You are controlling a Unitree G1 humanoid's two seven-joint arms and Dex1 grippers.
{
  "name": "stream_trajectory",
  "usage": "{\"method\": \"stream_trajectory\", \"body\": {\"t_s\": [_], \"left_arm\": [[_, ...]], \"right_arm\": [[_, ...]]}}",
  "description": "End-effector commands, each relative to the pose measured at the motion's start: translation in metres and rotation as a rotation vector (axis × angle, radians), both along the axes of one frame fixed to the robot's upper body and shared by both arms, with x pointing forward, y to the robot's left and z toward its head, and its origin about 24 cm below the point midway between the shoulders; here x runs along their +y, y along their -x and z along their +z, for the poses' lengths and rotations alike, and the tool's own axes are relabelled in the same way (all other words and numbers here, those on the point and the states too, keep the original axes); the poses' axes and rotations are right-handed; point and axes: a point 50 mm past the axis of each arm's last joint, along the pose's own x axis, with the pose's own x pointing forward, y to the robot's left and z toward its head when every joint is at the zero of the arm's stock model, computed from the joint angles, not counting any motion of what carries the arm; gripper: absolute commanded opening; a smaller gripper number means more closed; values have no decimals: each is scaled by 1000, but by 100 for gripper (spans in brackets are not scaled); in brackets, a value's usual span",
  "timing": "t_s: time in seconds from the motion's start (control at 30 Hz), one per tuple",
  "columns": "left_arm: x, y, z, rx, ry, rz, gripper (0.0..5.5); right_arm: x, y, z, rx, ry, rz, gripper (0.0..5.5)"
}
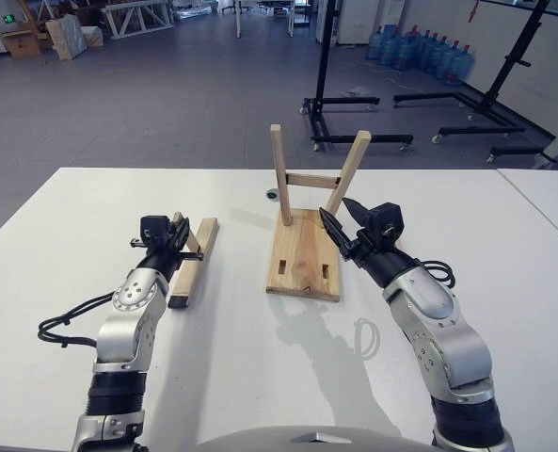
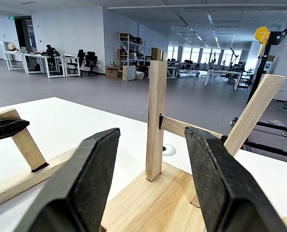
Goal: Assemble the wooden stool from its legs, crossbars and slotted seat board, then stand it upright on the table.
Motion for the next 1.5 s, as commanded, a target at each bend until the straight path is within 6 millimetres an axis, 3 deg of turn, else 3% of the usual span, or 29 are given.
{"method": "stream_trajectory", "body": {"t_s": [0.03, 0.3, 0.5, 0.87, 1.0, 1.07, 1.13, 1.2, 1.33, 1.5], "left_arm": [[1, 12, -39, 251, 7, -13, 52], [0, 8, -34, 265, -37, -66, 52], [-3, -3, -5, 117, -27, -49, 52], [-4, -8, 15, 11, -18, -19, 214], [5, -17, 50, -136, -12, 68, 220], [8, -21, 78, -225, 6, 105, 220], [5, -23, 104, -300, 23, 96, 220], [0, -25, 116, -319, 38, 68, 220], [4, -36, 104, -261, 50, 70, 220], [-5, -45, 68, -163, 58, 6, 220]], "right_arm": [[2, 0, 1, -13, 0, 3, 246], [3, 0, 1, -14, 12, 14, 246], [4, -1, 1, -10, -2, 14, 246], [6, 0, 0, -4, -14, 17, 251], [8, 1, -1, -2, -10, 23, 251], [7, 1, -1, 1, -12, 22, 251], [7, 1, -1, 3, -18, 20, 251], [7, 0, -1, 2, -19, 19, 251], [8, 1, -1, 1, -13, 19, 251], [9, 0, -1, 1, -15, 23, 251]]}}
